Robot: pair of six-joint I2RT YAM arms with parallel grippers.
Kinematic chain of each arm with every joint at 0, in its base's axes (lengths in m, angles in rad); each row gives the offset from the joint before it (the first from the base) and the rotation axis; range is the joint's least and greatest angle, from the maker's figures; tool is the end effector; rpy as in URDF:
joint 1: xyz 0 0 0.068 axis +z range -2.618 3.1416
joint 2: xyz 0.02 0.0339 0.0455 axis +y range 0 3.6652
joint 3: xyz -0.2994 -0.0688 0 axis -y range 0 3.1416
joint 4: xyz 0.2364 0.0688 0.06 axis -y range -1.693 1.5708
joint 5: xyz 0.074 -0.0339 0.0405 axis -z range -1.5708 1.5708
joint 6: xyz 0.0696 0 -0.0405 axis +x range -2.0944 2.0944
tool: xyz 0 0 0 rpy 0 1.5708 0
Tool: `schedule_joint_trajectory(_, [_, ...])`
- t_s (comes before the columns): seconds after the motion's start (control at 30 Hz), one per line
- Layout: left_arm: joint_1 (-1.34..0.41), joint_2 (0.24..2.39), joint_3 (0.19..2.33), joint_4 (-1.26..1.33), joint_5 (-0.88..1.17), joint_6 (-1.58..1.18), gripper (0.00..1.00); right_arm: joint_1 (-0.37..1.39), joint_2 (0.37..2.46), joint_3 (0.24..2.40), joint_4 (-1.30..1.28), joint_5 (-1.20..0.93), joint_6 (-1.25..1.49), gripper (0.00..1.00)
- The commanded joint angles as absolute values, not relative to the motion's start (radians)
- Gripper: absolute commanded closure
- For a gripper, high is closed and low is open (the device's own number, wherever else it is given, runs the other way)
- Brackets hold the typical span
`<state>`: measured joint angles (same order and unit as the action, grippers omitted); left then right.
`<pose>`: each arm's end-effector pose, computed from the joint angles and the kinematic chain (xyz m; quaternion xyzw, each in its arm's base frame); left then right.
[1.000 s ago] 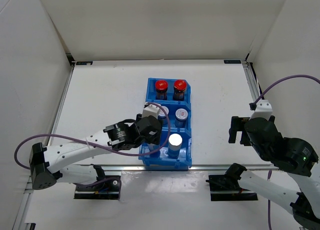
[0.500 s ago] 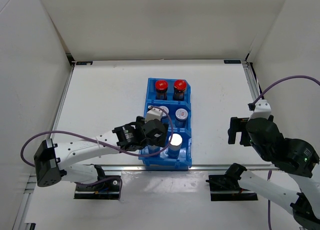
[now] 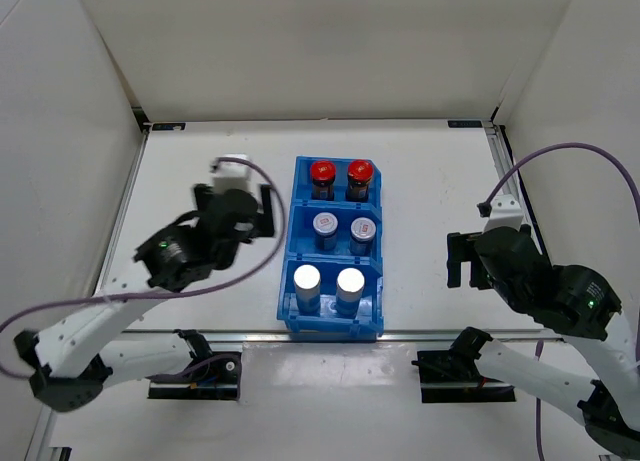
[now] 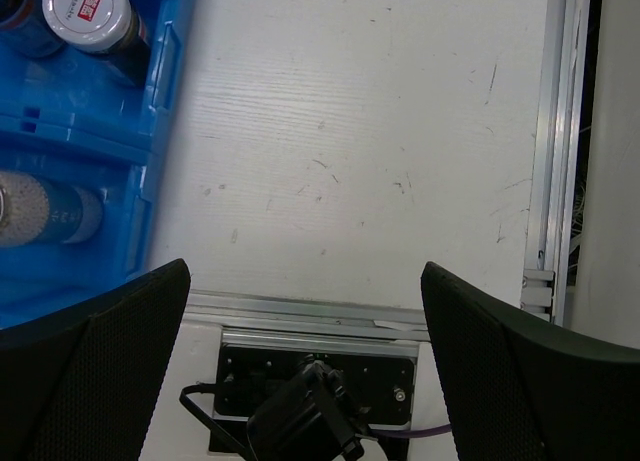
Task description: Organize the condiment bottles
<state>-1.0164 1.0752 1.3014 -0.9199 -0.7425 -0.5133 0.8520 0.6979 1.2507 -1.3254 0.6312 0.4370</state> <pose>0.1405 -0.1375 0.4083 0.0608 0.8555 -0.0370 0.5129 0.0661 0.0132 0.3902 -0.0624 0.8820 -0.0067 0.4671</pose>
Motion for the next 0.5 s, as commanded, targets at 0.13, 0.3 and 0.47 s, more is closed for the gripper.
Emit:
schedule_joint_trajectory(0.13, [-0.588,0.925,1.137,-0.908,-0.738,-0.321,0.0,0.853,0.695,1.252,-1.296,0.629,0.422,0.01])
schedule_joint_trajectory(0.3, [-0.488,0.859,0.961,-0.809,-0.753,-0.374,0.0,0.853,0.706,1.252,-1.278,0.609,0.402,0.01])
schedule_joint_trajectory(0.47, [-0.41,0.792,0.901,-0.677,-0.68,-0.348,0.0,0.853,0.715,1.252,-1.278,0.609,0.402,0.01])
